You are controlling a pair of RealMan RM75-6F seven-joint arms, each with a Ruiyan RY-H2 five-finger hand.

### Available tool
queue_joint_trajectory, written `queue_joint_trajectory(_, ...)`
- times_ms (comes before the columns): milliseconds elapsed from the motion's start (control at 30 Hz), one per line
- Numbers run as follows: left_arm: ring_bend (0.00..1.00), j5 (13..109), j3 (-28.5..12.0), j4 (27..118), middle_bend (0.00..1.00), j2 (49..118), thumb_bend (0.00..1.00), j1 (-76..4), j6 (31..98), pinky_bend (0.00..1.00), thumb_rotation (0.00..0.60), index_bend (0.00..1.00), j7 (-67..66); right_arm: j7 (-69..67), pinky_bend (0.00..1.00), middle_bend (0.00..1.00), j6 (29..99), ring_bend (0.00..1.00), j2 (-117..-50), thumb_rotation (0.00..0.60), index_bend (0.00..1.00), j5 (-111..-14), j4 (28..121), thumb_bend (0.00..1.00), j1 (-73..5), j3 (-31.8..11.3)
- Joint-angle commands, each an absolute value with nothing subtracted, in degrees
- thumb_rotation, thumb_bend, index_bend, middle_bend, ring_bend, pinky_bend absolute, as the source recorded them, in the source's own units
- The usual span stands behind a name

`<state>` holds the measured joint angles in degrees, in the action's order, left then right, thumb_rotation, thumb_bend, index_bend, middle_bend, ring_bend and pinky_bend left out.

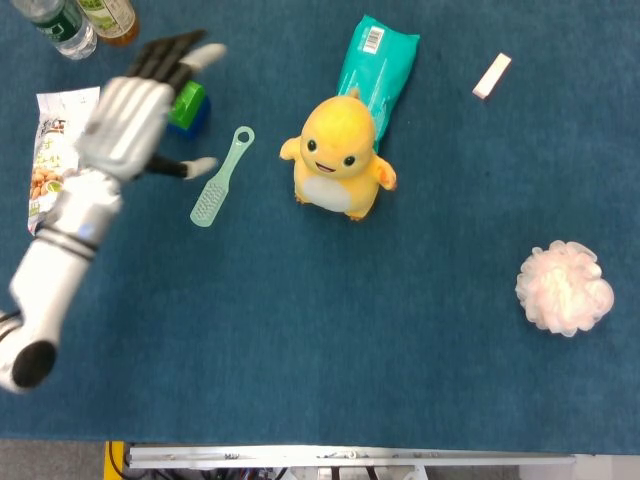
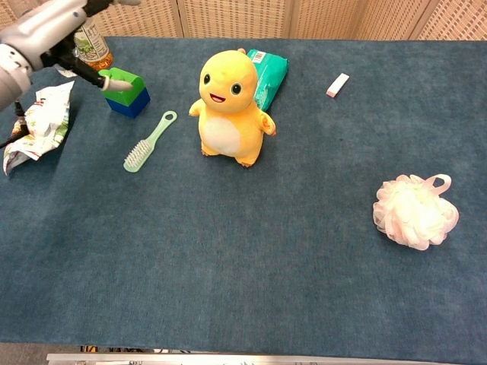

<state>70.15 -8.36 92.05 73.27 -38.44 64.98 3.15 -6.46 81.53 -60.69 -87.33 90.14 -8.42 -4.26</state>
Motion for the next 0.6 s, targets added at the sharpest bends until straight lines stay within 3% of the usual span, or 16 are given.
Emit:
queue_joint_trajectory(33, 0.04, 68.4, -6.4, 95.1, 0.05, 71.2, 0.06, -32.8, 71.4, 0.05, 0.600, 0.10, 0.2, -6.7, 0.30, 0.38, 81.2, 0.30, -60.8, 0.600, 0.25, -87.2, 89.9, 0.17, -8.6, -4.2)
queue_joint_trajectory(600, 0.06, 71.9, -0.4, 95.6, 0.06, 70.2, 0.06, -13.3, 91.3, 0.05, 0.600, 0.10, -3.4, -6.3, 0.30, 0.38, 78.7, 0.30, -61.5, 0.600, 0.25, -87.6, 89.6, 0.17, -9.9, -3.5)
